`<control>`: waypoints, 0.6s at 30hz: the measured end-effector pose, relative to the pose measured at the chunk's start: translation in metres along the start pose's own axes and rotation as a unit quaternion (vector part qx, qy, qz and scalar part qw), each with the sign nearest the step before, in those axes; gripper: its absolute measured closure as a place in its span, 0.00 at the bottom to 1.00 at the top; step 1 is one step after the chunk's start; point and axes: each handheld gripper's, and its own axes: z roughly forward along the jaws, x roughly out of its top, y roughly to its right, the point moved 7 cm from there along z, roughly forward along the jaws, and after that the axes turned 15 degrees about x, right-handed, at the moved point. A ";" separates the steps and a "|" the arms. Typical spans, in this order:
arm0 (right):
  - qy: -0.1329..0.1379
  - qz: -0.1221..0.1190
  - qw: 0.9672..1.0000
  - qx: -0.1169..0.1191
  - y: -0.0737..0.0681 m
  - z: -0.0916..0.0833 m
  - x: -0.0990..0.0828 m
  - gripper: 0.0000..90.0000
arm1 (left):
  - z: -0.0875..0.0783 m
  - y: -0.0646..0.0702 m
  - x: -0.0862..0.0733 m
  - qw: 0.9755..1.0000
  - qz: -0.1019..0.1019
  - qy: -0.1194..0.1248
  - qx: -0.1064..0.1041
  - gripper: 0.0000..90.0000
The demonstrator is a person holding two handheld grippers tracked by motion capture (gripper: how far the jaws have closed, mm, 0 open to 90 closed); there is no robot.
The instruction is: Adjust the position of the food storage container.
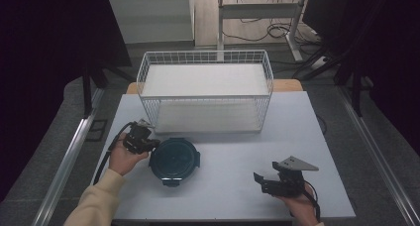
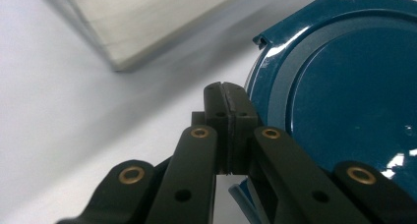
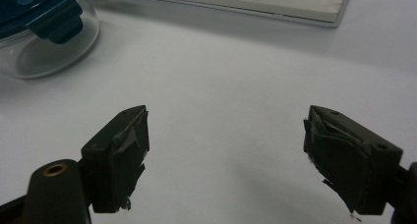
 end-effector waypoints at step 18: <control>0.003 0.005 1.000 -0.001 0.000 0.000 0.001 0.19 | -0.005 0.038 0.004 0.999 0.007 0.018 -0.029 1.00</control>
